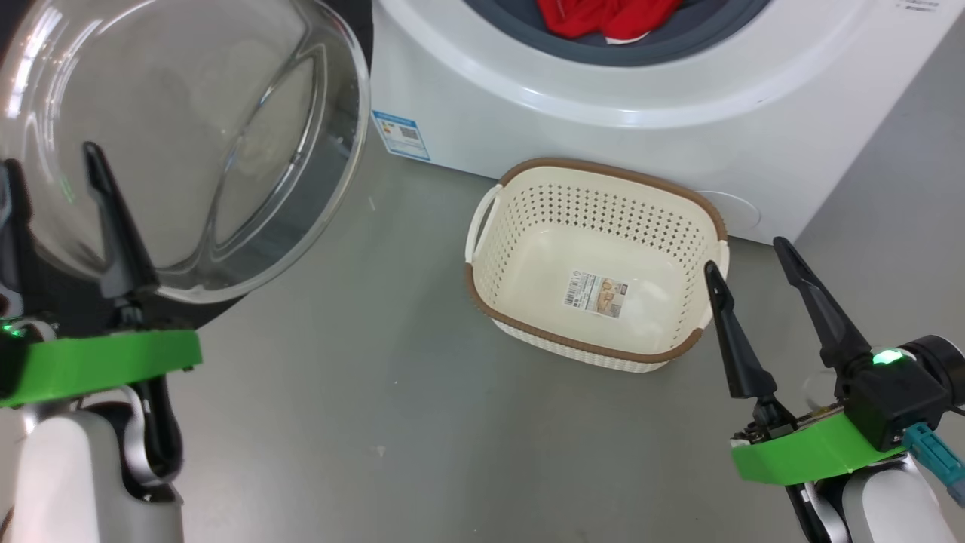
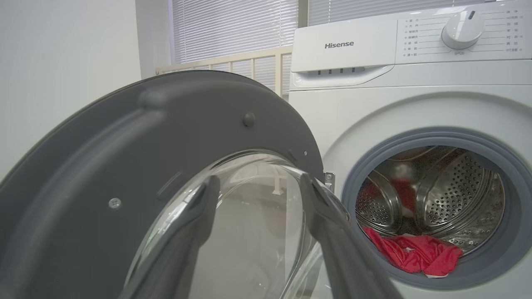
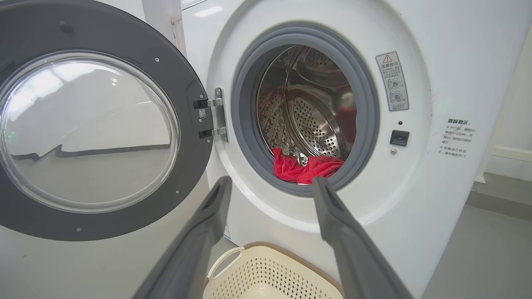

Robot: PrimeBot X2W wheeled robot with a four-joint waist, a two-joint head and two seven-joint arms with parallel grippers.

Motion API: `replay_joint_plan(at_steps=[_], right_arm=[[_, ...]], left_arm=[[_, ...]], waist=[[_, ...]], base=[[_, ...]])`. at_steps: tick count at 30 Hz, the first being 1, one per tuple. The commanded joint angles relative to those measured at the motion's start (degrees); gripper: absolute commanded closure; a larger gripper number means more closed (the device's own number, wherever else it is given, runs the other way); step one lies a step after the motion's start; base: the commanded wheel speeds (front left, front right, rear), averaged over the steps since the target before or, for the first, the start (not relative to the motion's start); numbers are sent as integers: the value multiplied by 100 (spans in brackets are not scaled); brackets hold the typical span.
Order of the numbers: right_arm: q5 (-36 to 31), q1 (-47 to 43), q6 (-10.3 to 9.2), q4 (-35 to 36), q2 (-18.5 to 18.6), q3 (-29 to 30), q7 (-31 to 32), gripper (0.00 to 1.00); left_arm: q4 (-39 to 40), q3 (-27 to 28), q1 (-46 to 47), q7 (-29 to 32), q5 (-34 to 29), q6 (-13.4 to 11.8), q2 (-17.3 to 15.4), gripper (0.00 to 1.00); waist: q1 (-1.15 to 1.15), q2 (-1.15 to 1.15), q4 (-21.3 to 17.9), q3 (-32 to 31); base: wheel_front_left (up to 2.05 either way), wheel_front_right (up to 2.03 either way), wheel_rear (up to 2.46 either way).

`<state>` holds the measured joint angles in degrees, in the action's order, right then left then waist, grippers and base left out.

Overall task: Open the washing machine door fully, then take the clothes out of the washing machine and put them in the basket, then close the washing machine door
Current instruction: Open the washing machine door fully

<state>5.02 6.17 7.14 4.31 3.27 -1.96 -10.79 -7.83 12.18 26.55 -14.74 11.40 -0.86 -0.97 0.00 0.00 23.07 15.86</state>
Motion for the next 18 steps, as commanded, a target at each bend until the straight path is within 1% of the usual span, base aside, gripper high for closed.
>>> replay_joint_plan(at_steps=[1, 6, 12, 13, 18], right_arm=[[88, 160, 35, 91, -38, -68, -92, 0], [188, 175, 35, 8, -38, 93, -227, 0], [345, 153, 35, -120, -38, 281, -337, 0], [345, 153, 35, -120, -38, 281, -337, 0], [275, 117, 35, -248, -39, 416, -378, 0]], left_arm=[[318, 9, -134, -26, 61, 52, -193, 0], [607, -317, -317, -26, 168, 19, -192, 0], [672, -713, -499, -26, 128, 170, -215, 0], [672, -713, -499, -26, 128, 170, -215, 0], [651, -867, -596, -26, 54, 303, -280, 0]], waist=[[0, 0, -143, -81], [0, 0, -389, -157], [0, 0, -736, -255], [0, 0, -736, -255], [0, 0, -1039, -349]], base=[[0, 0, 0], [0, 0, 0], [0, 0, 0], [0, 0, 0], [0, 0, 0]])
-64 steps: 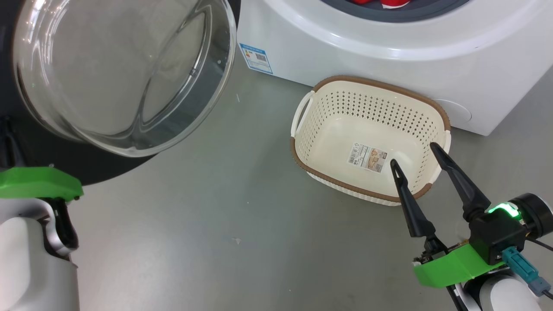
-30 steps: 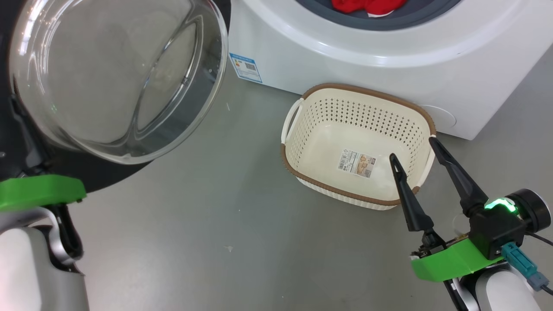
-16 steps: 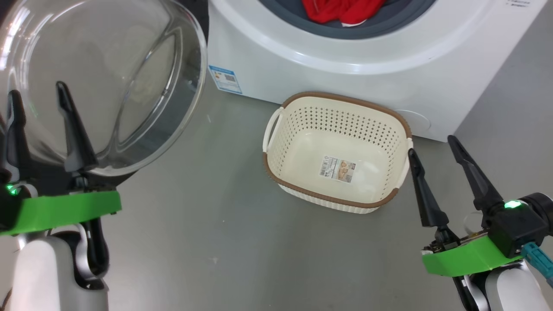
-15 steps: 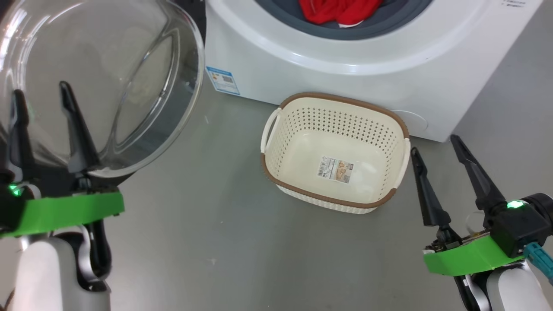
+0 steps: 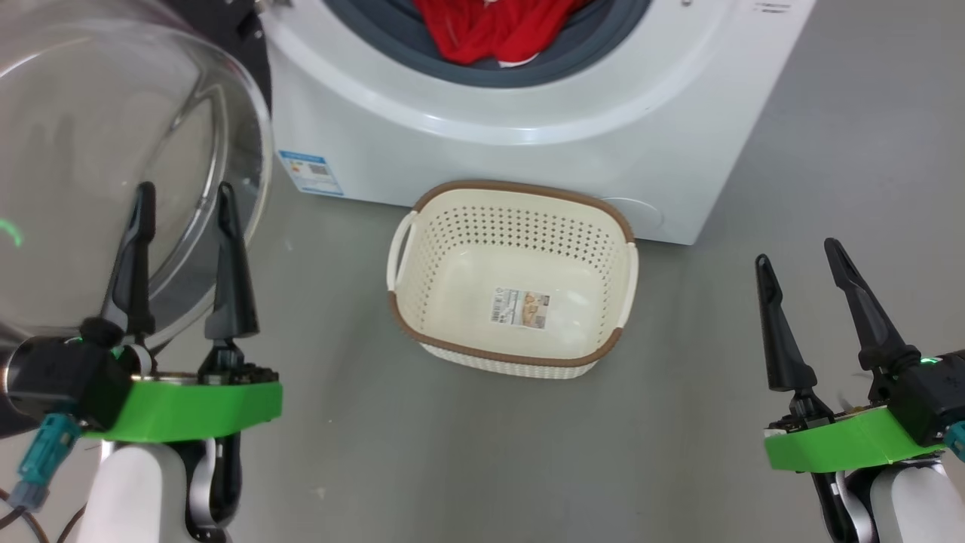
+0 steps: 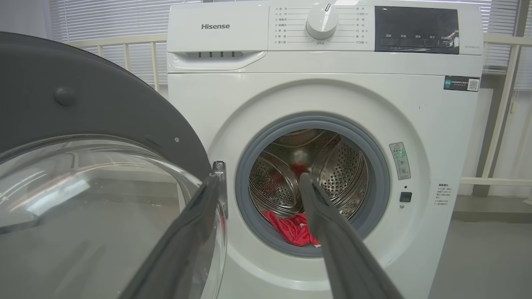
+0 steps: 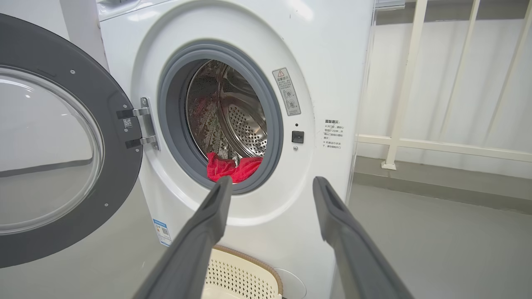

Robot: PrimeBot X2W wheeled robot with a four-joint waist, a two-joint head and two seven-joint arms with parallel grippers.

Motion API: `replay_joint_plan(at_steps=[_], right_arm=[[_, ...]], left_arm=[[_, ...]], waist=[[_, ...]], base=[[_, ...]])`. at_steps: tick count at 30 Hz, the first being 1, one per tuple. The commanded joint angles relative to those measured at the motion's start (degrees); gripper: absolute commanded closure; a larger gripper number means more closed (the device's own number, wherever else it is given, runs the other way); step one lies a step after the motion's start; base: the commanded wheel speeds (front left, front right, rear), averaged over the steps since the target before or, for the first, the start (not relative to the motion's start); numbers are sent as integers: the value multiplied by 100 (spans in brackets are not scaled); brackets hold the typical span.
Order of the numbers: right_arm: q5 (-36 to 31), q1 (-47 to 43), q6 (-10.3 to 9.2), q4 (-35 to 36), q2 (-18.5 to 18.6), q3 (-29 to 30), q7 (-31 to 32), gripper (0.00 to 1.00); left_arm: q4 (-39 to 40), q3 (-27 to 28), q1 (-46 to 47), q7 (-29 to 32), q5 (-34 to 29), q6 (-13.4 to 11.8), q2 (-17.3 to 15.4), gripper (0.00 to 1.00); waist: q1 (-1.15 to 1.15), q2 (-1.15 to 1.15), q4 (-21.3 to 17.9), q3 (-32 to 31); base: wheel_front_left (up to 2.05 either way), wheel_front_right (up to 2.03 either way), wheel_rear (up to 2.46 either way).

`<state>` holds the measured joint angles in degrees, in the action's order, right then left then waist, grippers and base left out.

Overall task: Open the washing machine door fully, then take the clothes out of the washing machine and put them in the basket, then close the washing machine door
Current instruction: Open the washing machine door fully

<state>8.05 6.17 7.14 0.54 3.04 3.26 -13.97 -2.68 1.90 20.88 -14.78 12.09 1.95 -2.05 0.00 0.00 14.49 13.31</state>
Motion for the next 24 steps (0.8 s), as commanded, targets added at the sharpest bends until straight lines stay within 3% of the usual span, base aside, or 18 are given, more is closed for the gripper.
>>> replay_joint_plan(at_steps=[1, 10, 24], right_arm=[[-13, 112, 35, 106, -16, -81, -67, 0], [156, 43, 35, 28, -16, 28, -99, 0], [378, -263, 35, 307, -16, 161, -102, 0]], left_arm=[[136, 130, -54, -22, -23, 53, -184, 0], [14, -52, -316, -22, 194, 310, -222, 0], [-262, -70, -794, -22, 331, 429, -236, 0]], waist=[[0, 0, -239, -115], [0, 0, -753, -258], [0, 0, -1362, -464]], base=[[0, 0, 0], [0, 0, 0], [0, 0, 0]])
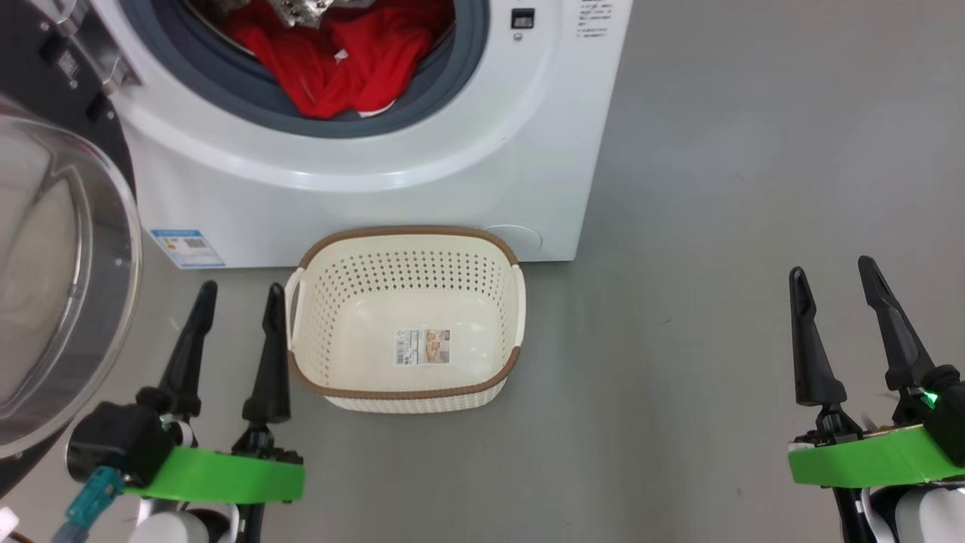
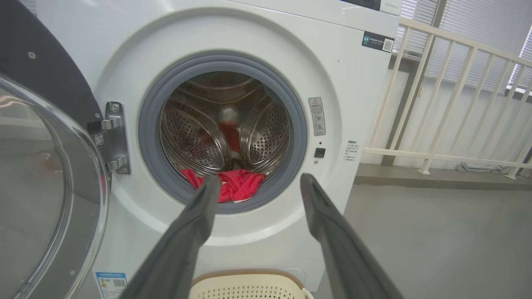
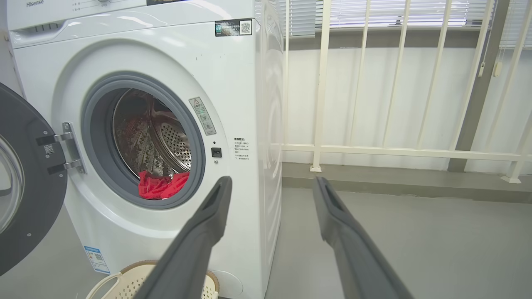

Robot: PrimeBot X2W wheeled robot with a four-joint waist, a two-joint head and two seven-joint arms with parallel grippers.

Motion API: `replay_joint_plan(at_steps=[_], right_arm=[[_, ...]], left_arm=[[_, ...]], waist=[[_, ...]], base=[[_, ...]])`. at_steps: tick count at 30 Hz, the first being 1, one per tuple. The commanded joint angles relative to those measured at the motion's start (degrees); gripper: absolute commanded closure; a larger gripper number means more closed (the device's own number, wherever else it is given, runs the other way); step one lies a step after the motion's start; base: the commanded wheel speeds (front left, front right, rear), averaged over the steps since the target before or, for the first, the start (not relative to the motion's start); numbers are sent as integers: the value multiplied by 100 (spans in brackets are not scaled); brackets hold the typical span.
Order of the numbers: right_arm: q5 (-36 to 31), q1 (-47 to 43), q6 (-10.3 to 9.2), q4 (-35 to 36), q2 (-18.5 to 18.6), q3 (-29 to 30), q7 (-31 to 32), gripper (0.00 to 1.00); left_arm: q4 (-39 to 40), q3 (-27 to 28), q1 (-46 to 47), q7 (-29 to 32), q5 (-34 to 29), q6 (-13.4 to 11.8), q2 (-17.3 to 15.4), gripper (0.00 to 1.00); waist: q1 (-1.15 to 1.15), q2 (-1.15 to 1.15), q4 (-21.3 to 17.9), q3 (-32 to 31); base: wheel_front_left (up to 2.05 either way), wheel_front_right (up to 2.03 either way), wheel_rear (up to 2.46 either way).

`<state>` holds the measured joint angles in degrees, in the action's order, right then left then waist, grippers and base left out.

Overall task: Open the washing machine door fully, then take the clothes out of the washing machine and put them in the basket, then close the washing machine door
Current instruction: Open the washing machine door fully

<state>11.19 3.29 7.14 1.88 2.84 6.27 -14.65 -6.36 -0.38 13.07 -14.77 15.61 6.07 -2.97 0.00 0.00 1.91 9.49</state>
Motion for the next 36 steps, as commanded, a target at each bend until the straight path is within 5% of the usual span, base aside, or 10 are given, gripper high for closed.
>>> replay_joint_plan(at_steps=[1, 36], right_arm=[[62, 2, 35, 182, 4, -143, -34, 0], [126, -1125, 35, 560, 4, -111, -35, 0]], left_arm=[[91, 142, -45, -23, -39, 25, -154, 0], [-194, -77, -1095, 15, -206, -30, -316, 0]], waist=[[0, 0, -135, -103], [0, 0, -384, -1031]], base=[[0, 0, 0], [0, 0, 0]])
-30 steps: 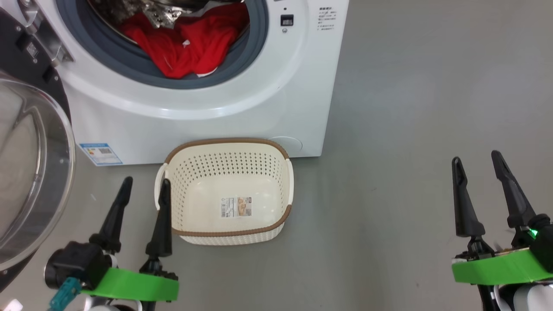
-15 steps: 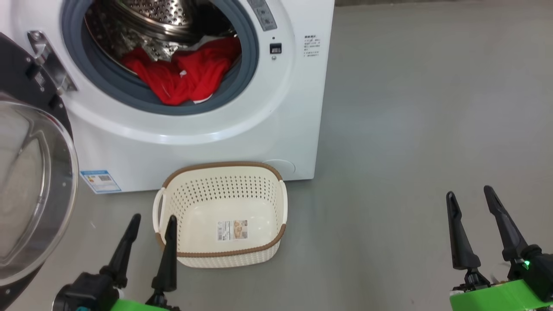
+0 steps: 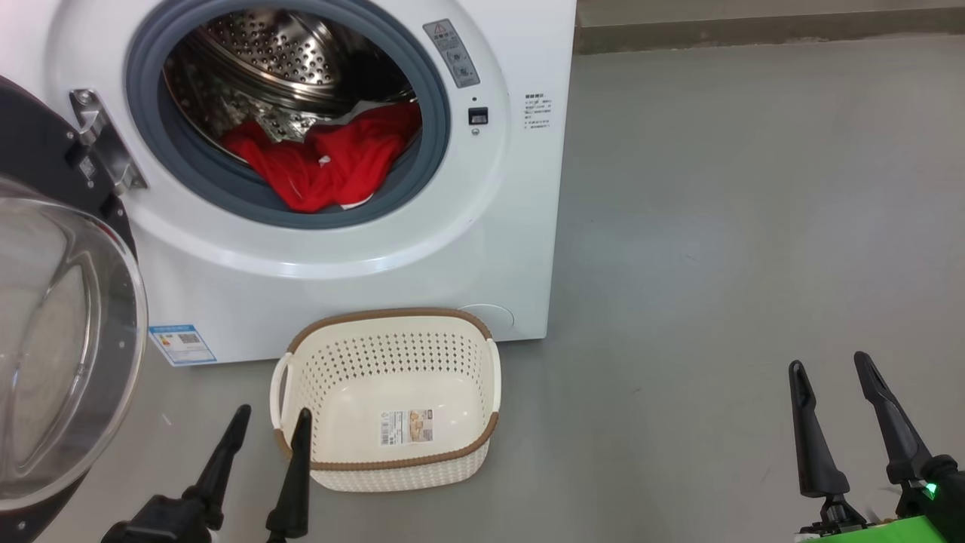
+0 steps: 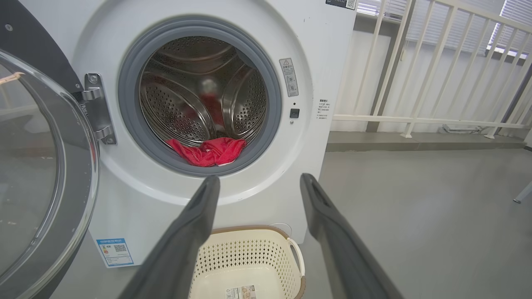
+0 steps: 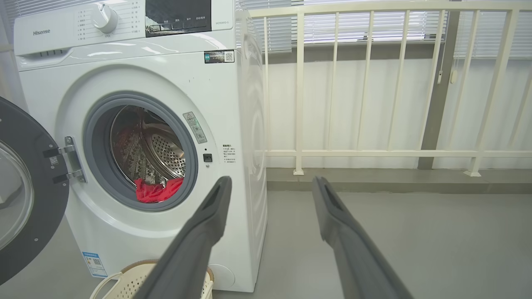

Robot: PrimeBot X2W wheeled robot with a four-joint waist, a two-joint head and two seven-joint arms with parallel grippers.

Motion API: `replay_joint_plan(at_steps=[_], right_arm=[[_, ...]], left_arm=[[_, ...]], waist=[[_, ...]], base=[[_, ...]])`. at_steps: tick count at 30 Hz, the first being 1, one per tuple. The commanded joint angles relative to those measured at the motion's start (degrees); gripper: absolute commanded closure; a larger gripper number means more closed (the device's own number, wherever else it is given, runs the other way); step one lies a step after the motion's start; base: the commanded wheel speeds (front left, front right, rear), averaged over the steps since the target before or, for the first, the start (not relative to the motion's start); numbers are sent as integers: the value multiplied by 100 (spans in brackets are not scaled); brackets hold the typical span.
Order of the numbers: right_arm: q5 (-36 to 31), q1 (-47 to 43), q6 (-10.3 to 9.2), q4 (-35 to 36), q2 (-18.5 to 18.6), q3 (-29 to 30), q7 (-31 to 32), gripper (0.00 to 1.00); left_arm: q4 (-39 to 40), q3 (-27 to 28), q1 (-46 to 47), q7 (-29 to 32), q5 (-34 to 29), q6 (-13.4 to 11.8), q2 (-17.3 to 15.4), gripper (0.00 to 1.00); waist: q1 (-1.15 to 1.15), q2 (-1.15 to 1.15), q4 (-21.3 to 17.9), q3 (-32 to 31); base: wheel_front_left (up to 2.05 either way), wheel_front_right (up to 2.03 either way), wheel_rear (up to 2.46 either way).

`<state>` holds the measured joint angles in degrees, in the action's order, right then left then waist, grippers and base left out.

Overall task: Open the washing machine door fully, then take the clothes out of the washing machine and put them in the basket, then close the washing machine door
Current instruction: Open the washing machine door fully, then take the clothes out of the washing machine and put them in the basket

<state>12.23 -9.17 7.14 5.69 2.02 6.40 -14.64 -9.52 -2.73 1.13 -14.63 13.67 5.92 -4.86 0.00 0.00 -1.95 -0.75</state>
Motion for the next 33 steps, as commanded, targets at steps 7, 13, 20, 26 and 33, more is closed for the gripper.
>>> replay_joint_plan(at_steps=[7, 13, 20, 26, 33], right_arm=[[47, 60, 35, 203, 86, -97, -36, 0], [54, 57, 35, 190, 86, -92, -36, 0], [64, 63, 35, 186, 86, -85, -36, 0], [61, 54, 35, 182, 86, -120, -36, 0], [74, 45, 35, 162, 86, -116, -36, 0]], left_arm=[[164, 121, 67, -5, -13, -30, -161, 0], [157, 50, 66, 3, -5, -49, -192, 0], [184, -30, 72, 1, 53, -26, -209, 0], [185, -67, 68, -2, 57, -29, -229, 0], [290, -132, 63, -16, 161, 10, -215, 0]], waist=[[0, 0, 12, -48], [0, 0, 27, -92], [0, 0, 43, -127], [0, 0, 56, -123], [0, 0, 93, -103]], base=[[0, 0, 0], [8, -8, 0], [84, -84, 0], [161, -161, 0], [138, -138, 0]])
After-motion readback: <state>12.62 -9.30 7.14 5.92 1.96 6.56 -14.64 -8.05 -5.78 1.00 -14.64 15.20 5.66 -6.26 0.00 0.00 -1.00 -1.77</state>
